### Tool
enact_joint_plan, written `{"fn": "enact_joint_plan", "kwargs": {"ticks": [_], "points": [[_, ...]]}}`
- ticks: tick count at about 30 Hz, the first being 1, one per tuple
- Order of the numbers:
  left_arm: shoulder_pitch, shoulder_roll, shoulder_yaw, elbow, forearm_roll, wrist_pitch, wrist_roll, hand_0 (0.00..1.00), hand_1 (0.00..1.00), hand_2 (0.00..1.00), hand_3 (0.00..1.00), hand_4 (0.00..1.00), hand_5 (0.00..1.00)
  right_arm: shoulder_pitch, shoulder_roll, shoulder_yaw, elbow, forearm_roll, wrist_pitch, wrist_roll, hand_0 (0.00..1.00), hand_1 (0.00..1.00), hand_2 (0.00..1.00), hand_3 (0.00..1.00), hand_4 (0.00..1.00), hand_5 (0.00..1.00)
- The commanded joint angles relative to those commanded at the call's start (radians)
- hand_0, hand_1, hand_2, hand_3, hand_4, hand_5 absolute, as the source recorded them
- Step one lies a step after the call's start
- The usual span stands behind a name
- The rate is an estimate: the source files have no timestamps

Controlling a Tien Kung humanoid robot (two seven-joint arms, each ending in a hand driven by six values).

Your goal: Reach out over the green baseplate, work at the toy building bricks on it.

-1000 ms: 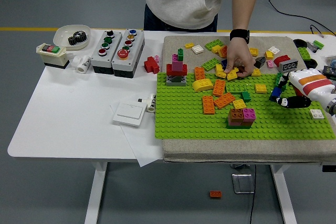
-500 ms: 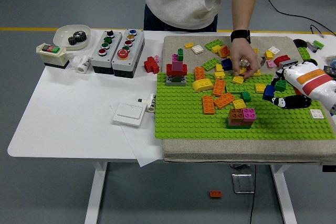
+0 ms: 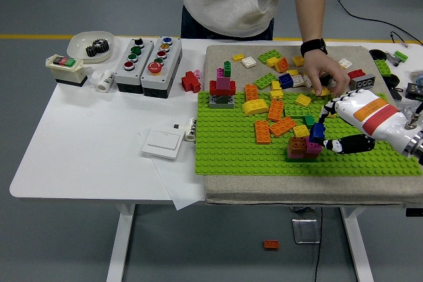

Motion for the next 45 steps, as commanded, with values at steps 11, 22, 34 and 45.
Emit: {"fn": "enact_joint_plan", "kwargs": {"ticks": [11,22,34,45], "points": [[-0.003,0.001,0.003,0.0,-0.004,0.002,-0.001,0.785,0.776,0.77,0.594,0.657,0.665,0.008,-0.004,-0.025,-0.001,0.004,0.005,0.001,0.571,0.56,0.581,0.535,0.772,0.592],[-0.004,0.001,0.005,-0.001,-0.008,0.003,-0.002,0.785,0.776,0.77,0.594,0.659,0.667,0.013,-0.006,-0.025,-0.025,-0.009,0.01,0.004,0.573,0.562,0.585,0.535,0.78,0.595],[-0.003,0.0,-0.001,0.0,0.004,0.001,0.002,0.785,0.773,0.769,0.594,0.658,0.667,0.021,0.007,-0.042,-0.041,0.0,0.008,0.008,0.572,0.564,0.586,0.537,0.789,0.598],[-0.001,0.001,-0.004,0.0,0.011,-0.001,0.005,0.785,0.774,0.77,0.594,0.658,0.668,0.039,0.031,-0.057,-0.071,0.024,-0.005,0.016,0.571,0.564,0.587,0.537,0.792,0.6]]}}
